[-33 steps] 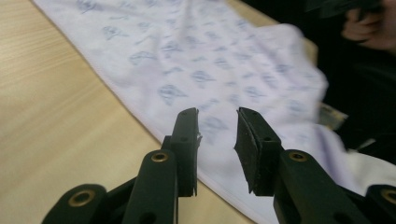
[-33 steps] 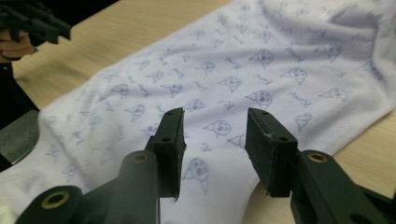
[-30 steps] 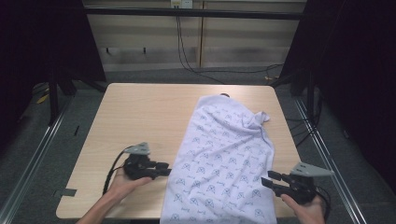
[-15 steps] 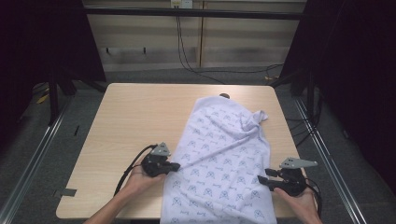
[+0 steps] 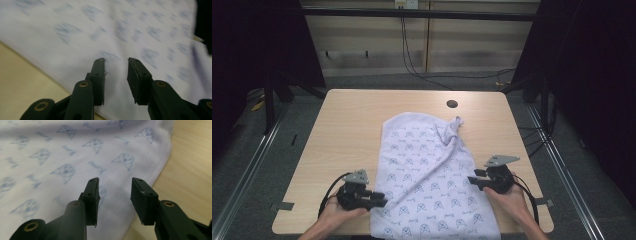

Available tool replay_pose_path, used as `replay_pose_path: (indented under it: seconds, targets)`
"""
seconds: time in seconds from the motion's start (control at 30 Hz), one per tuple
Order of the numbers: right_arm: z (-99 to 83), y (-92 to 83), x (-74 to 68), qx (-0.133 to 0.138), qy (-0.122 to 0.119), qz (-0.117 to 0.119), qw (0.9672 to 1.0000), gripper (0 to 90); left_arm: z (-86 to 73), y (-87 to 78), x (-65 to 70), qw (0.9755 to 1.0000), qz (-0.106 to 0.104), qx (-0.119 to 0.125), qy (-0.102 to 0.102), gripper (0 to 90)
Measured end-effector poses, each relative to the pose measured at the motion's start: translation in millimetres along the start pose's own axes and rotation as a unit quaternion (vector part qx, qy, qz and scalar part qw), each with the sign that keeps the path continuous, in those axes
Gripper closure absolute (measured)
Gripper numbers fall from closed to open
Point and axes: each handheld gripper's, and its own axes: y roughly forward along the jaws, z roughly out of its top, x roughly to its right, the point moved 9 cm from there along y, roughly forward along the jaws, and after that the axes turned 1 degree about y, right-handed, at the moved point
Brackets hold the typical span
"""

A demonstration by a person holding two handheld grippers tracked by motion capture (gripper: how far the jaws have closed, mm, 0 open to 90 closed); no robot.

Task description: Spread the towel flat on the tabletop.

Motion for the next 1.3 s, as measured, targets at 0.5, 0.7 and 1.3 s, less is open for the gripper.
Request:
replay_pose_path:
  seconds: [0.5,0.7,1.3]
  targets:
    - [-25.4,-30.5,7.4,0.002,0.024,-0.019,0.9995,88.7,24.4,24.6,-44.1,0.9986,0.048,0.021,-0.006,60.2]
    - [-59.1,-59.4,-14.7,-0.012,0.03,0.017,0.9993,88.5,18.6,29.3,-15.3,0.9993,0.025,0.004,0.026,60.6]
    - [17.2,-1.3,30.0,0.036,0.03,0.004,0.9989,61.2,49.8,37.8,-55.8,0.9977,0.053,0.037,-0.018,60.4]
